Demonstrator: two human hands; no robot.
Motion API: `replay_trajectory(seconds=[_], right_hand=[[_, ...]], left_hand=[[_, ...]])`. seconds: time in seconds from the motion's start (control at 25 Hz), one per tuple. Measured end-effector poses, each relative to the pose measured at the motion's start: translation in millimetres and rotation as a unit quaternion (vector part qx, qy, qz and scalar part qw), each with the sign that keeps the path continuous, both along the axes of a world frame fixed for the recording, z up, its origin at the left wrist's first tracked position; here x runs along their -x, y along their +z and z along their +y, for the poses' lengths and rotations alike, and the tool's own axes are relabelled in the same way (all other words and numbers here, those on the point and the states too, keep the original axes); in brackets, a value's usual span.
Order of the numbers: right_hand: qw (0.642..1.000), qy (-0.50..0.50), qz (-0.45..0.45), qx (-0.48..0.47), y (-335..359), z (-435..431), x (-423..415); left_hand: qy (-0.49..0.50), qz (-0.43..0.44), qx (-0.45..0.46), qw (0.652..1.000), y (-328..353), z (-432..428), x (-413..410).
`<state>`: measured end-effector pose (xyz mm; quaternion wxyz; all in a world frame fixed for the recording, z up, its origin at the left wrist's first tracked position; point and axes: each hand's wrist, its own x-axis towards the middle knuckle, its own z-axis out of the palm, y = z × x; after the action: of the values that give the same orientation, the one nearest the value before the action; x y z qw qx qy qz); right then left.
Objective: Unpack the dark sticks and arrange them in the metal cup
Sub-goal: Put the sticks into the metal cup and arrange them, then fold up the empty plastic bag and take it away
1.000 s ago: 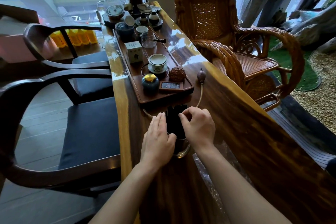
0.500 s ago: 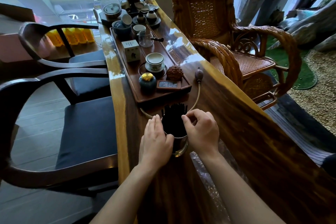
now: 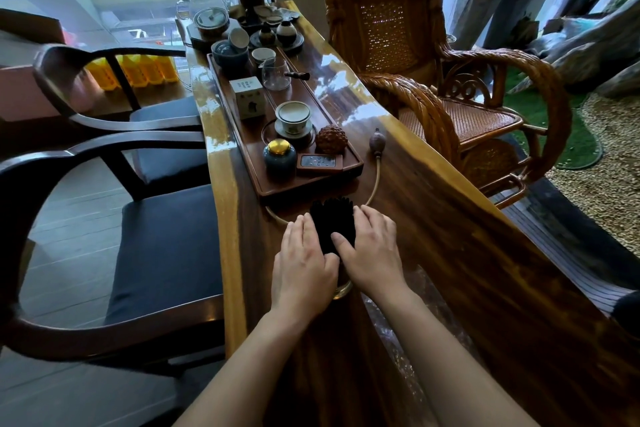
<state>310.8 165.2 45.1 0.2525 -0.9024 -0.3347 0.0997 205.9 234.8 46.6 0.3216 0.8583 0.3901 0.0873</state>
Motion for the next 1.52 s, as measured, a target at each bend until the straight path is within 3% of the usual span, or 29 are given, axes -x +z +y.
replay_trajectory(seconds=[0.64, 1.0, 1.12, 1.32, 1.52], right_hand=[[1.0, 0.002, -0.001, -0.005, -1.4, -3.4, -0.7], [0.997, -0.053, 0.013, -0.063, -4.4, -79.1, 8.3], [0.996, -0.066, 0.024, -0.055, -11.2, -110.3, 11.2], [0.989, -0.139, 0.024, 0.036, -40.8, -180.9, -13.6], [0.956, -0.188, 0.159, 0.158, -80.6, -227.1, -37.3]], left_hand=[[0.021, -0.03, 0.036, 0.999, -5.3, 8.3, 6.9], [0.054, -0.084, -0.005, 0.995, -8.8, -26.7, 52.4], [0.045, -0.068, 0.047, 0.996, -18.3, -53.7, 69.1], [0.018, 0.051, 0.184, 0.982, -45.8, -115.8, 79.5], [0.05, 0.065, 0.319, 0.944, -64.3, -157.1, 54.8]])
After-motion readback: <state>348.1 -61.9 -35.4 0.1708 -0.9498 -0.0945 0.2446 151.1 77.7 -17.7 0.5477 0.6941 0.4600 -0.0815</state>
